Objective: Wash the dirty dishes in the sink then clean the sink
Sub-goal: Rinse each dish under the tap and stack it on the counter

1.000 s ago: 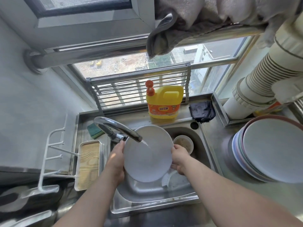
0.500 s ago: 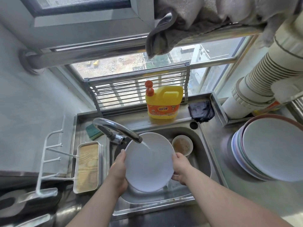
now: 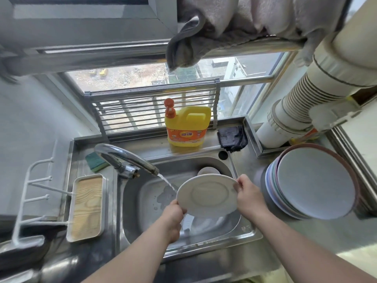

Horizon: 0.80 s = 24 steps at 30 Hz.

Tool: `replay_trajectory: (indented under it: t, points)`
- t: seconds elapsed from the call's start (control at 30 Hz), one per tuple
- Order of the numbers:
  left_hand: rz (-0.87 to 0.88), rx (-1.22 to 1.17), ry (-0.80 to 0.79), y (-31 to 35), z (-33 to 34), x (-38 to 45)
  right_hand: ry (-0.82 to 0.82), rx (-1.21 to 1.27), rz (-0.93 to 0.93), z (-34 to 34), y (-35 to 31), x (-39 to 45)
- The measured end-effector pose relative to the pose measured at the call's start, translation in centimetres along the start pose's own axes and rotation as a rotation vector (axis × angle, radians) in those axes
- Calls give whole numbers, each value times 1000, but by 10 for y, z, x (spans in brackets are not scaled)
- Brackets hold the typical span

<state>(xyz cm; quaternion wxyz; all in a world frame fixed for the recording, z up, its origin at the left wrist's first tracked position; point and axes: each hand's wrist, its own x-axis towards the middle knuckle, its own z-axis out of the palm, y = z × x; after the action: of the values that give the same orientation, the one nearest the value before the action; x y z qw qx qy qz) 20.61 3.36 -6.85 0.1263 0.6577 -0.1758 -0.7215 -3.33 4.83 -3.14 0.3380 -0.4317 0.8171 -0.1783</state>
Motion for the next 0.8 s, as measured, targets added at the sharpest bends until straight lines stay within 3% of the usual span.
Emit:
replay_trajectory:
  t: [0.17, 0.33, 0.53, 0.73, 0.8]
  points:
    - [17, 97, -45, -7, 11, 5, 74, 22, -248, -20, 9, -31]
    - [141, 53, 24, -10, 18, 1, 171, 12, -468, -26, 18, -47]
    - [271, -44, 96, 6, 30, -20, 252, 199, -213, -45, 18, -33]
    - [322, -201, -46, 17, 79, -42, 127, 500, -9, -79, 40, -14]
    - [356, -253, -9, 20, 109, -50, 134, 510, 6, -96, 55, -9]
